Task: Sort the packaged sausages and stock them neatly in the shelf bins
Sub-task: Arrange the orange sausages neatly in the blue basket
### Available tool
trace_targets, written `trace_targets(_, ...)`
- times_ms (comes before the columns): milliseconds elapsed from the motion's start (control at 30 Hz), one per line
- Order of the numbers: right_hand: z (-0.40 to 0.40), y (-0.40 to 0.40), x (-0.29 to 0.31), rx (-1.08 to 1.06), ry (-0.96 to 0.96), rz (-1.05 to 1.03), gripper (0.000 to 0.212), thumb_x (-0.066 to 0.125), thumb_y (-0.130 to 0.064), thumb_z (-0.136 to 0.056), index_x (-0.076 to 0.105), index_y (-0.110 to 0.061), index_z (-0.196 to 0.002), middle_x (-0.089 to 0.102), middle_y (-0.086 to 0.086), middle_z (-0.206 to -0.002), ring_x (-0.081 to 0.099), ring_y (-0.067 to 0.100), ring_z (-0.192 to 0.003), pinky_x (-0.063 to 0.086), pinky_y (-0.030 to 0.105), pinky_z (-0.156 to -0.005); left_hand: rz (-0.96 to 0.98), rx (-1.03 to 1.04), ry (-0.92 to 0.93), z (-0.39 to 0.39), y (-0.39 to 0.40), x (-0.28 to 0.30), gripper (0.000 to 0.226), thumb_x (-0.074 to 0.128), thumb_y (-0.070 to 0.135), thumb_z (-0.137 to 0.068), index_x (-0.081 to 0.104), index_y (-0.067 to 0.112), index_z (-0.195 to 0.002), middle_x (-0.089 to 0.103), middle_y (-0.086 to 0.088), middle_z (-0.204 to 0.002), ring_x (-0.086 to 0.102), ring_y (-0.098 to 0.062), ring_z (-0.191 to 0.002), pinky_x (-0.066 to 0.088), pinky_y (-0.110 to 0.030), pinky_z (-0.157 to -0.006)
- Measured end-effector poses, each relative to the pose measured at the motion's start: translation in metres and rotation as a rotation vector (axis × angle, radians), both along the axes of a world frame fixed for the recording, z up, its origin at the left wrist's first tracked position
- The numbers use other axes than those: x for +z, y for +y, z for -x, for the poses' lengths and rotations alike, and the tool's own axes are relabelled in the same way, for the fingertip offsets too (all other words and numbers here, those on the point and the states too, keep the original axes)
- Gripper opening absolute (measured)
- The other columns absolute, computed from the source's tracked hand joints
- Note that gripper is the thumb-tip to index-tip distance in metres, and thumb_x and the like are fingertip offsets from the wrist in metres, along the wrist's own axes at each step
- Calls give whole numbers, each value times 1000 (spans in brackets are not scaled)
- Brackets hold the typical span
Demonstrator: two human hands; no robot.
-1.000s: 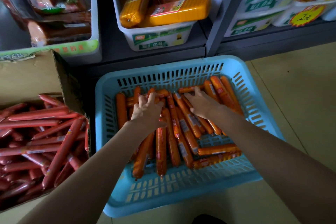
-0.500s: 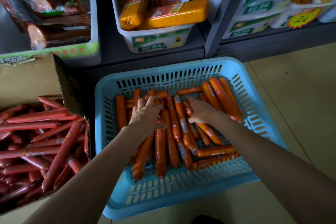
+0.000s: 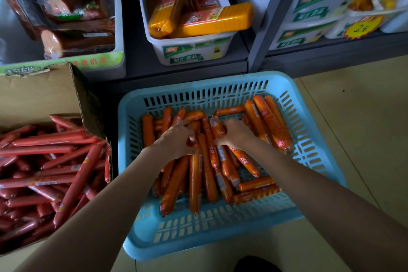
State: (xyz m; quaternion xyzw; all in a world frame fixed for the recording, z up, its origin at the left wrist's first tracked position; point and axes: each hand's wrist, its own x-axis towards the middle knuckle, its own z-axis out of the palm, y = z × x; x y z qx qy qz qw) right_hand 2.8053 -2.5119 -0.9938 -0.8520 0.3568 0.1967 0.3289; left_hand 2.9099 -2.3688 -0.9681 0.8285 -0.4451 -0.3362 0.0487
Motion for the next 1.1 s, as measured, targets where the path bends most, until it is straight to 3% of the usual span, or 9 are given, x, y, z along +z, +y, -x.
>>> trace_targets(167,12,-3,29,22,-114,-38,18,71,-17,-77,55,-17,-70,56,2,-71,53,15,-63,38,25,-53,6,9,-7,3,2,-3,43,66,35,-84,58,19,-124,7,-6,-157,9,-23,-145,21,-39,-116)
trace_targets(233,18,-12,54,30,-130,6,18,74,-24,-76,60,-15,-83,59,0,-79,56,17,-75,41,25,-60,-31,-25,-34,5,1,-5,47,64,38,-86,55,19,-128,4,-6,-157,5,-25,-146,21,-41,-116)
trace_targets(300,27,-22,76,87,-101,66,27,77,-32,-73,53,-18,-73,53,-4,-75,53,16,-77,39,27,-63,-51,-49,-50,4,-1,-6,47,63,39,-86,55,20,-127,6,-8,-157,3,-26,-146,19,-42,-117)
trace_targets(433,44,-19,102,485,38,336,33,72,-40,-70,44,-22,-63,55,-1,-84,50,21,-96,39,39,-94,-102,-92,-62,2,-9,-2,44,63,40,-86,60,16,-122,29,-9,-148,7,-25,-144,12,-40,-116)
trace_targets(533,68,-6,87,680,253,252,19,66,-21,-77,47,-21,-71,58,-3,-68,61,15,-75,51,30,-70,-118,-103,-62,2,-11,-3,44,62,40,-86,60,14,-121,34,-8,-145,11,-26,-143,14,-41,-117)
trace_targets(600,86,-1,64,757,430,125,20,68,-15,-75,49,-24,-78,59,-3,-79,60,18,-73,53,32,-66,-98,-91,-57,1,-10,-8,44,63,40,-85,59,16,-122,29,-8,-149,9,-26,-144,16,-43,-117)
trace_targets(800,110,-19,51,505,443,-86,60,77,-32,-74,49,-27,-127,52,-8,-120,54,12,-108,47,29,-92,-66,-64,-61,2,-4,-14,44,63,41,-86,57,21,-125,14,-11,-155,6,-26,-146,23,-45,-115)
trace_targets(967,107,-25,50,328,312,-27,41,71,-20,-83,56,-17,-121,62,2,-118,59,12,-91,46,22,-77,-84,-56,-50,1,-7,-14,45,64,42,-84,58,20,-123,22,-11,-153,7,-28,-145,21,-47,-115)
trace_targets(1100,80,-5,41,276,107,34,29,62,-16,-91,59,-9,-119,65,6,-114,60,15,-99,44,28,-95,-85,-38,-14,1,-6,-10,44,63,43,-85,58,20,-122,28,-8,-149,12,-25,-144,25,-44,-114)
